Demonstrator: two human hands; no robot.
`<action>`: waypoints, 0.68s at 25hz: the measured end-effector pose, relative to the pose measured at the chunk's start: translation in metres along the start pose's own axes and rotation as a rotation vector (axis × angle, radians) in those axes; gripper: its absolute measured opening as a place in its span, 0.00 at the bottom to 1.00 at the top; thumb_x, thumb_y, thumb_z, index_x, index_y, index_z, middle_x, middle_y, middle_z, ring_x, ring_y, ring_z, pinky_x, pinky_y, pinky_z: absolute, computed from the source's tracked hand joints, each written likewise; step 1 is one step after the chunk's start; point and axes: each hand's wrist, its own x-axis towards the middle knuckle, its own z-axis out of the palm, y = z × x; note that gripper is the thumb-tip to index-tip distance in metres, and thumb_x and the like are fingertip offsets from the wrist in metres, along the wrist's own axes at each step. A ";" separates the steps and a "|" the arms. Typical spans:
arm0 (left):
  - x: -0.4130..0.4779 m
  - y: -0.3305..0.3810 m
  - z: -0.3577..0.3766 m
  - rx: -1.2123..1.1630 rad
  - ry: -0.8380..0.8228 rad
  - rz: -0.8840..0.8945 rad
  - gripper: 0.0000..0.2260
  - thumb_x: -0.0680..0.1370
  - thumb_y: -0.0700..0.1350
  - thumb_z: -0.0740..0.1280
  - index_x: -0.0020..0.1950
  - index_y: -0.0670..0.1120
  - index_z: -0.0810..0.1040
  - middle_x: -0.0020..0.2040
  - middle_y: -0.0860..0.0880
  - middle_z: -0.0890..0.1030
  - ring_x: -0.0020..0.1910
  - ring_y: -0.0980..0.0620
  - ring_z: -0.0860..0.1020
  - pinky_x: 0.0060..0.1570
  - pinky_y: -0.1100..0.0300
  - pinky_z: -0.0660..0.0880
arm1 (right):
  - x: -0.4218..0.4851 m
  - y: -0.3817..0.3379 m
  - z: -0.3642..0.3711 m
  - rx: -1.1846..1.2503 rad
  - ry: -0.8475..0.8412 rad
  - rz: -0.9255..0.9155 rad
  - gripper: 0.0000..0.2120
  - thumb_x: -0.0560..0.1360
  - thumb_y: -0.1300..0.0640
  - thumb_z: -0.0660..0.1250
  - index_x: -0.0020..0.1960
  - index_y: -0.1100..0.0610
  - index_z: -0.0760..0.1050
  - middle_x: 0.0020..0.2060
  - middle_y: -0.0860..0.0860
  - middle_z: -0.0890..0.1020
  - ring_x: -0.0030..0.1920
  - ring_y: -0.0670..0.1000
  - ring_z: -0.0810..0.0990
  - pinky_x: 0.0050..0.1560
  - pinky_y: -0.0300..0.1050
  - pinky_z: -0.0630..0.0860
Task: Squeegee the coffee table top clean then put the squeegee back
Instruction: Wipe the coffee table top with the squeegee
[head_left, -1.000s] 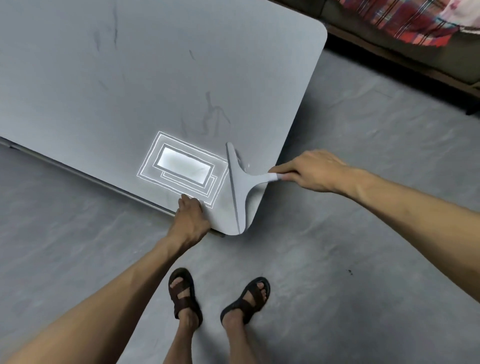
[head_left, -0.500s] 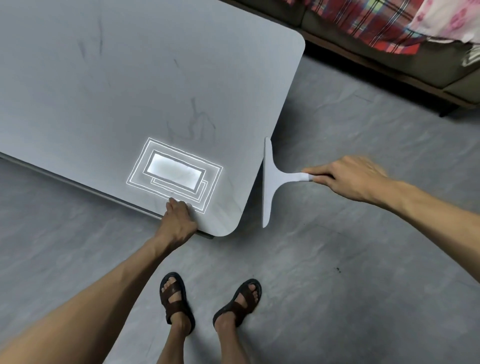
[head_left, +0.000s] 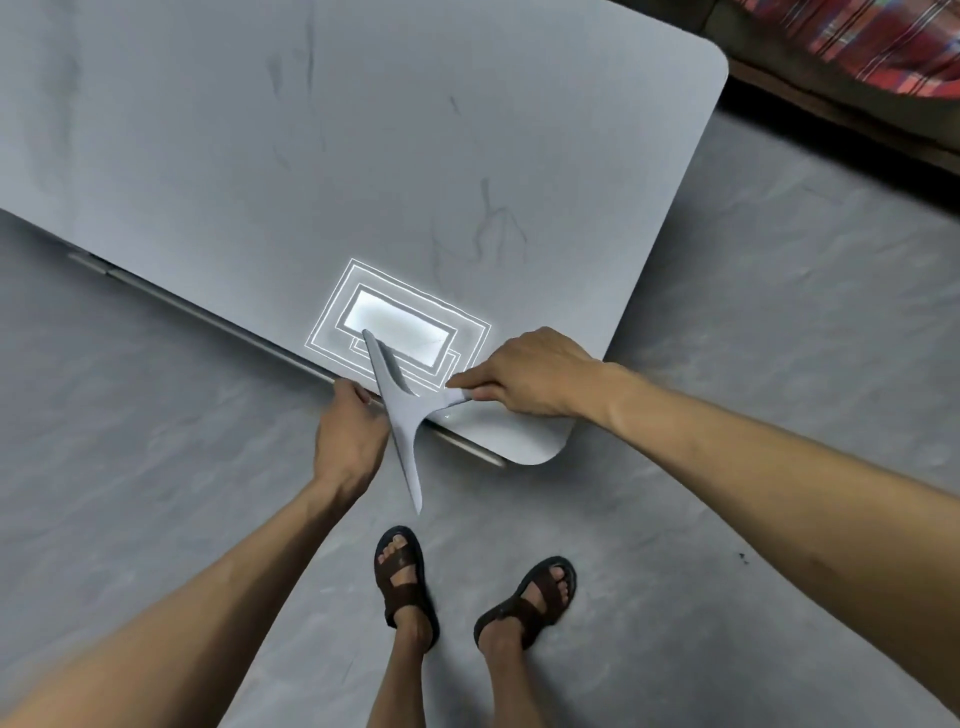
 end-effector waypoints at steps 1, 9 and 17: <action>0.001 -0.001 0.000 0.011 -0.018 0.010 0.07 0.74 0.36 0.61 0.49 0.43 0.66 0.36 0.49 0.71 0.34 0.50 0.69 0.29 0.58 0.63 | 0.004 0.002 -0.002 0.004 0.002 0.006 0.17 0.82 0.42 0.50 0.68 0.31 0.66 0.59 0.43 0.81 0.57 0.52 0.78 0.53 0.49 0.73; 0.002 0.030 0.026 0.080 -0.189 0.187 0.10 0.66 0.30 0.60 0.40 0.44 0.64 0.35 0.45 0.67 0.32 0.46 0.62 0.31 0.58 0.59 | -0.049 0.086 -0.003 0.089 0.064 0.295 0.18 0.79 0.35 0.49 0.68 0.30 0.65 0.64 0.39 0.78 0.61 0.51 0.77 0.52 0.48 0.73; 0.016 0.063 0.085 0.326 -0.364 0.081 0.15 0.73 0.37 0.59 0.59 0.37 0.69 0.70 0.31 0.62 0.69 0.30 0.64 0.65 0.43 0.68 | -0.168 0.153 0.023 0.202 0.150 0.705 0.14 0.78 0.34 0.51 0.62 0.24 0.66 0.57 0.43 0.82 0.53 0.56 0.80 0.48 0.51 0.78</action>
